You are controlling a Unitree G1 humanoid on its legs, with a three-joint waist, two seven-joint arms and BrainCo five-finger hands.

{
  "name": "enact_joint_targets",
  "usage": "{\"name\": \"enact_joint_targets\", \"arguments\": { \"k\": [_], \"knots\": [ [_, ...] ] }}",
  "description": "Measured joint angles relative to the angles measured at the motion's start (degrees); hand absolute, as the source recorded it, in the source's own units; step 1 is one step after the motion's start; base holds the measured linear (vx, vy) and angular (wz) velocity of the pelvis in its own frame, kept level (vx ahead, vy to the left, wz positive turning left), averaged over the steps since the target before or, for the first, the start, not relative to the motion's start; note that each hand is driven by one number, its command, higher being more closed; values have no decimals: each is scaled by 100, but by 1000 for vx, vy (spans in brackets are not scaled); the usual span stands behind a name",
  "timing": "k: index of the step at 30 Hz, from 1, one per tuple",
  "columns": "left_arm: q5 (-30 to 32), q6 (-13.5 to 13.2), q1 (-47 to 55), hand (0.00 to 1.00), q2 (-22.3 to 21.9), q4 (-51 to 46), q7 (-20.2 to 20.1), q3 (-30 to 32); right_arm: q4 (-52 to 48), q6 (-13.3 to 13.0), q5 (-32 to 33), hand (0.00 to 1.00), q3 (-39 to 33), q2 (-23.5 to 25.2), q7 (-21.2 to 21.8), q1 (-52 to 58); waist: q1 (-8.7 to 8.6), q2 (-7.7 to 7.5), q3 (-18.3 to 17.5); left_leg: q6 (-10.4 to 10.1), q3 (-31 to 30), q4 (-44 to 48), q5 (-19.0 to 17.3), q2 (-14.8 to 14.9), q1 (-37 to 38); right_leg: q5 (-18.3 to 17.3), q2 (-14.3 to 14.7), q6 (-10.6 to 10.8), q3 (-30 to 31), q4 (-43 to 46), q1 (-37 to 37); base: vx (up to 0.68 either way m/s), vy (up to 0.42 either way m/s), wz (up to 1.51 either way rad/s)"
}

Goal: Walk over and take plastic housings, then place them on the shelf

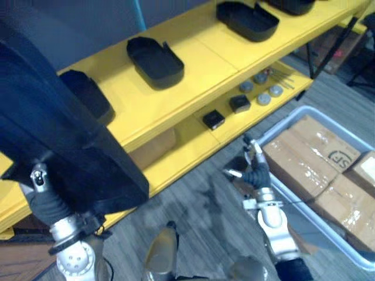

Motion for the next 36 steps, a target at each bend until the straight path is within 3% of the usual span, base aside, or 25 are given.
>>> {"name": "enact_joint_targets", "arguments": {
  "k": [1,2,3,4,5,6,8,9,11,13,14,16,17,18,19,20,21,23,25,28,31,34,36],
  "knots": [
    [0,3,10,100,18,-5,-1,46,2,0,-9,0,-7,35,-25,42,36,-58,-83,137,224,83,-74,-9,19,48,-38,72,-125,-175,160,251,192,39],
    [2,-4,22,100,23,-30,-6,103,-49,-3,-32,0,-44,35,-33,133,50,-39,-279,286,501,135,-283,-36,34,339,-43,-85,-105,19,240,296,222,44],
    [32,-15,7,100,4,-36,35,164,-107,-6,-61,0,-56,-9,-58,143,97,-48,-321,246,449,236,-399,-106,49,517,-228,-381,126,563,50,268,224,59],
    [92,-10,-9,100,4,-73,161,190,-100,-4,-67,0,-48,3,-103,105,98,-75,-405,287,349,140,-425,-195,173,1039,-376,-1042,487,1194,-304,205,225,59],
    [201,-8,44,100,18,-172,223,257,-100,-5,-68,0,-75,2,-136,27,92,-58,-458,312,267,-10,-406,-191,327,1619,-346,-1212,721,1433,-437,249,178,56],
    [271,-3,73,100,70,-394,309,395,-99,-10,-68,0,-185,-1,-145,-125,87,-84,-554,375,119,-242,-370,-173,505,2164,-297,-1091,999,1711,-598,367,154,49],
    [262,-3,-134,100,285,-624,426,519,-45,-31,-66,0,-464,-95,-177,-574,86,-86,-589,389,-177,-514,-375,-107,804,1419,-16,-1146,1147,2067,-800,376,75,42],
    [256,-2,-325,100,365,-641,445,688,140,-37,-70,0,-608,-248,-222,-1041,99,13,-590,387,-244,-734,-375,4,1068,1024,240,-1157,1113,1978,-979,252,25,20],
    [217,30,-558,100,456,-615,531,824,286,-32,-50,0,-748,-591,-274,-1671,100,148,-702,377,-299,-1044,-371,212,1355,724,639,-1172,997,1244,-1340,310,-51,19],
    [200,61,-778,100,458,-522,561,835,289,-18,5,0,-859,-920,-273,-2037,97,217,-847,367,-397,-1131,-373,346,1429,826,1038,-1034,1218,81,-1688,314,-117,50],
    [204,101,-955,100,454,-408,581,771,266,-18,4,0,-978,-1062,-282,-2111,70,174,-890,353,-578,-1157,-381,361,1480,977,1233,-838,1565,-610,-1815,321,-222,101],
    [203,129,-1112,100,456,-224,575,563,247,74,-3,0,-1151,-1181,-377,-2078,-1,45,-971,169,-938,-1197,-491,354,1548,1324,1444,-710,2136,-1296,-1791,324,-314,140],
    [221,136,-1120,100,443,-203,554,511,176,197,-4,0,-1272,-1197,-445,-2049,-124,-80,-1052,-125,-1125,-1245,-674,325,1627,1787,1498,-585,2428,-1248,-1754,331,-401,145],
    [232,124,-987,100,247,-176,533,392,105,258,18,0,-1358,-1304,-491,-2008,-96,171,-1157,-240,-1221,-1274,-719,597,1641,1548,1607,-674,2210,-896,-1762,343,-380,119],
    [225,139,-917,100,205,-184,531,369,49,283,70,0,-1385,-1340,-493,-2009,-50,265,-1222,-304,-1130,-1288,-674,718,1633,1479,1671,-741,2102,-849,-1767,333,-306,66],
    [219,156,-869,100,198,-187,518,365,-71,338,124,0,-1425,-1387,-507,-2004,-31,375,-1290,-406,-737,-1389,-441,900,1601,1407,1709,-841,1875,-769,-1708,257,-198,46],
    [219,176,-880,100,198,-188,497,352,-126,380,144,0,-1463,-1389,-509,-1977,-62,393,-1301,-454,-491,-1470,-279,961,1611,1392,1693,-870,1744,-795,-1618,355,-277,100],
    [246,273,-1046,100,206,-199,261,38,-547,404,228,0,-1918,-1389,-528,-1494,-330,358,-1280,-399,656,-1608,208,1149,1642,1368,1604,-912,977,-1252,-822,271,-212,159],
    [242,272,-1027,100,209,-221,102,-111,-1070,372,218,0,-2344,-1385,-621,-1017,-461,316,-1381,-311,1327,-1945,479,1146,1774,1370,1558,-909,485,-1549,-421,180,-94,127],
    [212,396,-1004,100,210,-230,143,-91,-1231,313,222,0,-2578,-1375,-856,-965,-445,354,-1425,-372,1269,-2352,585,1056,1819,1418,1567,-827,342,-1773,-367,86,-1,40],
    [400,724,-888,100,223,-228,143,19,-1247,316,221,0,-2655,-1261,-1061,-887,-446,272,-1417,-379,1258,-2498,604,946,1838,1536,1540,-697,269,-2018,-254,17,53,15],
    [925,1120,-580,100,456,-219,140,709,-1320,331,203,0,-2756,-1139,-1176,-791,-509,170,-1458,-332,1264,-2617,635,797,2003,1641,1475,-573,192,-2342,28,15,49,8],
    [1288,1448,-334,100,1022,29,135,1600,-1448,374,151,0,-2920,-1139,-1266,-663,-511,168,-1479,-328,1272,-2646,637,751,2021,1688,1455,-531,190,-2455,75,0,0,0]
  ]
}}
